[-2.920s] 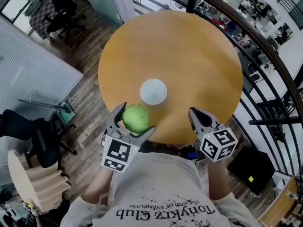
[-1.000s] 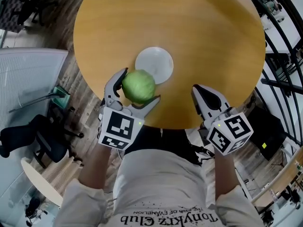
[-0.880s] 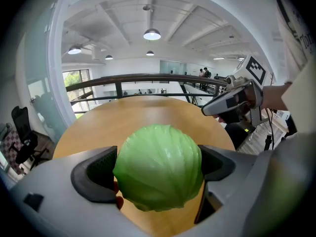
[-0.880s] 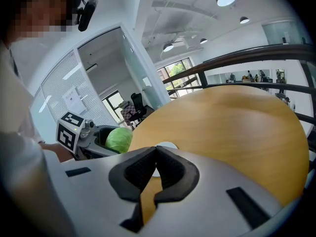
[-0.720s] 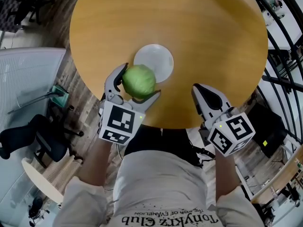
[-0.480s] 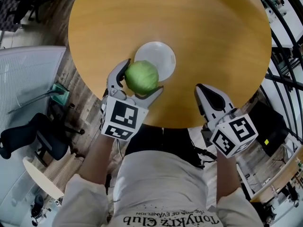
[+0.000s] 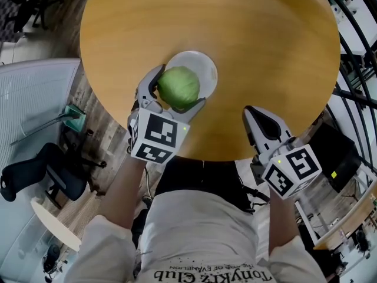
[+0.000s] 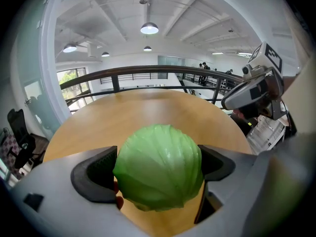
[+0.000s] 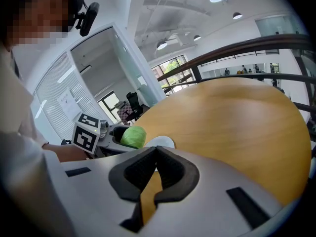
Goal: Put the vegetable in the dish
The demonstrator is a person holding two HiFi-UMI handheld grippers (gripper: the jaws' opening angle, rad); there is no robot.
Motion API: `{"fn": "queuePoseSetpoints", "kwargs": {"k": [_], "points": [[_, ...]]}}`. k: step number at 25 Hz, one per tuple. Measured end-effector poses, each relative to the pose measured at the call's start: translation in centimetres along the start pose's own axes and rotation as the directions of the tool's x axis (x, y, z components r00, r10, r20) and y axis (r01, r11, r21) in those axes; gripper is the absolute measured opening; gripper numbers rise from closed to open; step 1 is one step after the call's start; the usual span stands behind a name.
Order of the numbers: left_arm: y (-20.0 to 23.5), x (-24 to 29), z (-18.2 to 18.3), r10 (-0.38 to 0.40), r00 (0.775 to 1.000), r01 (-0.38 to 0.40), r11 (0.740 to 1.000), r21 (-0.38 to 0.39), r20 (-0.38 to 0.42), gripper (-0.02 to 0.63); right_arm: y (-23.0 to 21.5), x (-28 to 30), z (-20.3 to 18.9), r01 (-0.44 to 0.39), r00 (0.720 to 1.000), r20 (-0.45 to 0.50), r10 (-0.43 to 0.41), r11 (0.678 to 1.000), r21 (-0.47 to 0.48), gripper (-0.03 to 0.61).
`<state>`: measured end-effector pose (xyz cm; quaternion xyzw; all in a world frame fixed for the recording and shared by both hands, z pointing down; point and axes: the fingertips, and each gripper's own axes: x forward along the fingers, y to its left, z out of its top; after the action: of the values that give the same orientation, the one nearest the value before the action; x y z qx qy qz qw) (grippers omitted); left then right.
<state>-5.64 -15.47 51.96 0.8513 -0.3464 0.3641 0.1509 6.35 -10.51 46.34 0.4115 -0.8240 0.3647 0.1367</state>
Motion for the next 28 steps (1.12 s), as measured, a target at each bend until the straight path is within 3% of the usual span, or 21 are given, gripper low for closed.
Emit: {"fn": "queuePoseSetpoints", "kwargs": {"k": [28], "points": [[0.0, 6.3, -2.7, -0.041, 0.98, 0.067, 0.989, 0.128, -0.193, 0.502, -1.8, 0.4, -0.7, 0.021, 1.0, -0.01, -0.021, 0.999, 0.046, 0.017]]}}
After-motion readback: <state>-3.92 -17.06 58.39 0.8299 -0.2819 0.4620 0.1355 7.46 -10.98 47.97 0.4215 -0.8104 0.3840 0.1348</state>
